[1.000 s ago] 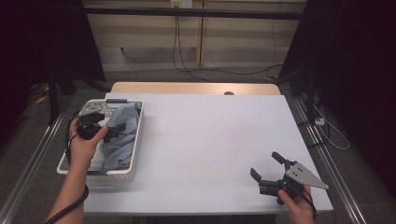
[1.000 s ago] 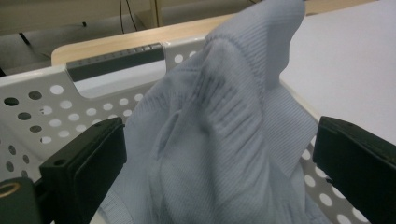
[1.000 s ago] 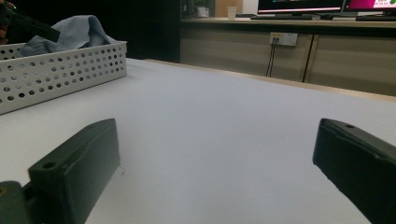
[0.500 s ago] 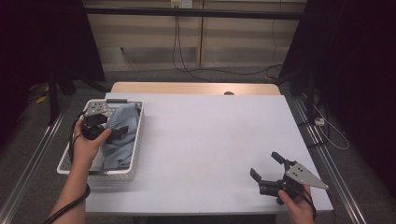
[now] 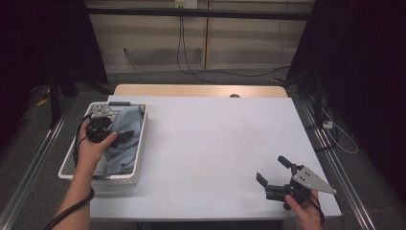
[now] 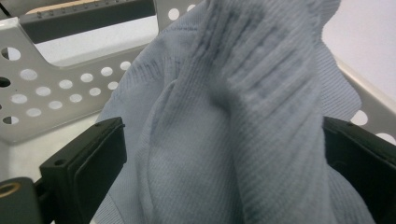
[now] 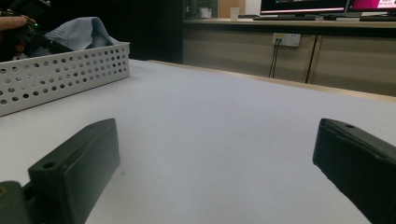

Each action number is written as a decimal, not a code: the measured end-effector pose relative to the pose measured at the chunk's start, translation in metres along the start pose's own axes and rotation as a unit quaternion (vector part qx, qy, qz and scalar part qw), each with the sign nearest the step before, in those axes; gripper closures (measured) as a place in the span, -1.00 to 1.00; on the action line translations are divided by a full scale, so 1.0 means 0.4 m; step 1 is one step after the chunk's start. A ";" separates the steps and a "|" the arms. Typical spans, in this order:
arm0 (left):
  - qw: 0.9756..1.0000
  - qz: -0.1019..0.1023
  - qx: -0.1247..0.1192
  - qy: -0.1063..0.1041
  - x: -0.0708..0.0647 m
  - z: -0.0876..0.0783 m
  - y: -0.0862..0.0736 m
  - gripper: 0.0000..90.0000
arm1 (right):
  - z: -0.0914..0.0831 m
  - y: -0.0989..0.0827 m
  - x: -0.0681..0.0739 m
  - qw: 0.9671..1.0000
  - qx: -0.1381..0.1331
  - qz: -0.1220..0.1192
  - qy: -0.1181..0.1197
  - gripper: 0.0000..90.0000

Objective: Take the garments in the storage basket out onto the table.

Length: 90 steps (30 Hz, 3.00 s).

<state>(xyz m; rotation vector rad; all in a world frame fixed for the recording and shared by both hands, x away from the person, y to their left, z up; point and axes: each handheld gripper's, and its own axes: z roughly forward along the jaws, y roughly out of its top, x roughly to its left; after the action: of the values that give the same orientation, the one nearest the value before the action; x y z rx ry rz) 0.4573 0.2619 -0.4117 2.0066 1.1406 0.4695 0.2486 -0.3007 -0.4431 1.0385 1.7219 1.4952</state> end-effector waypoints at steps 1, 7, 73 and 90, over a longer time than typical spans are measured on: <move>1.000 -0.004 0.002 -0.001 -0.001 0.001 -0.002 -0.93 | 0.000 0.000 0.000 1.000 0.000 0.000 0.000 -0.99; 1.000 -0.005 0.011 -0.004 -0.004 0.012 -0.012 -0.93 | 0.001 0.001 0.002 1.000 -0.001 -0.002 -0.001 -1.00; 0.996 -0.012 0.081 -0.031 -0.003 0.071 -0.053 -0.59 | 0.003 0.003 0.004 1.000 -0.003 -0.004 0.003 -0.99; 0.996 -0.016 0.087 -0.029 -0.010 0.053 -0.041 0.42 | 0.005 0.002 0.004 1.000 -0.001 -0.006 0.002 -0.99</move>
<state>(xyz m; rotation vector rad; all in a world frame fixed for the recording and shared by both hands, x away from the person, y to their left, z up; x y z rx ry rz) 0.4595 0.2540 -0.4376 2.1335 1.2125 0.3026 0.2497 -0.2984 -0.4425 1.0240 1.7268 1.4925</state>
